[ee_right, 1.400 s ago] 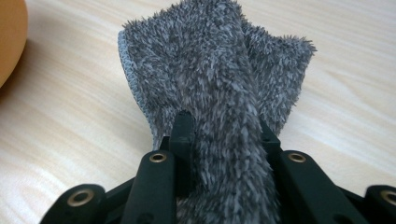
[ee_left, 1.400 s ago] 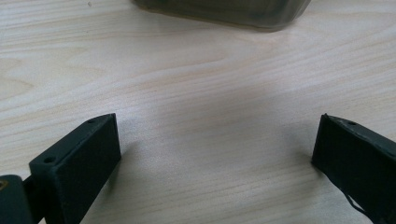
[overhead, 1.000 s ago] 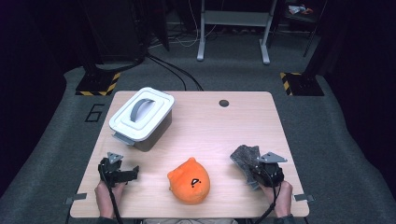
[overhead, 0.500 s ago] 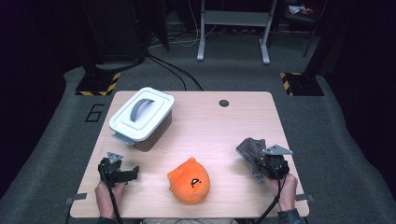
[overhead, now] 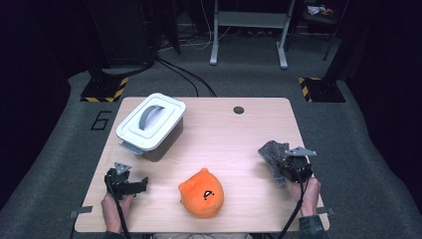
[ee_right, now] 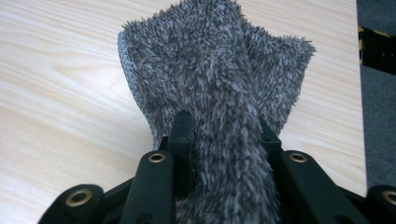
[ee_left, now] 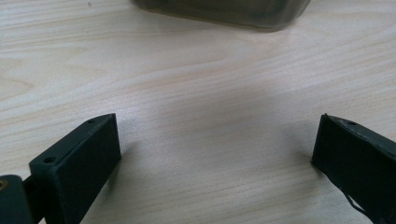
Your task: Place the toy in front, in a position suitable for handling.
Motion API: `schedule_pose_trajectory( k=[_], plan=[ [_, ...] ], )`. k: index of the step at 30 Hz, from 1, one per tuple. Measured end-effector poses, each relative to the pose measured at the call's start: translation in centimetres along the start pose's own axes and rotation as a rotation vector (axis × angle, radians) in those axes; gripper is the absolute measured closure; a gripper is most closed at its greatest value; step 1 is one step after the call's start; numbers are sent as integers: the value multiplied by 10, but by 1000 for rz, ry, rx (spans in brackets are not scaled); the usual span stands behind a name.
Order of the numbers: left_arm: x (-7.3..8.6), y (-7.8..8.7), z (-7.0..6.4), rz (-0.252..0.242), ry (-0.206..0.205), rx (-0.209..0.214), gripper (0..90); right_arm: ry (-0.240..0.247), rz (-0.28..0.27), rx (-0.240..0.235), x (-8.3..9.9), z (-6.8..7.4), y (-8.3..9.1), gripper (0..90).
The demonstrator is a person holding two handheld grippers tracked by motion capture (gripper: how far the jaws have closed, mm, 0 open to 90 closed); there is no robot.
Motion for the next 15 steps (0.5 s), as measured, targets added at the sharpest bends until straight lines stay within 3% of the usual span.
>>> schedule_pose_trajectory(
  k=[15],
  plan=[
    [0,0,0,0,0,0,5,-91,64,40,6,-34,-32,667]
  ],
)
Point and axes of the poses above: each handheld gripper's, and its own axes: y roughly backward along the jaws, x roughly out of its underside, z roughly to its left, the point moved 6 cm from there along -y, roughly forward along the jaws, and after that the axes turned 8 degrees about y, right-handed, at the moved point
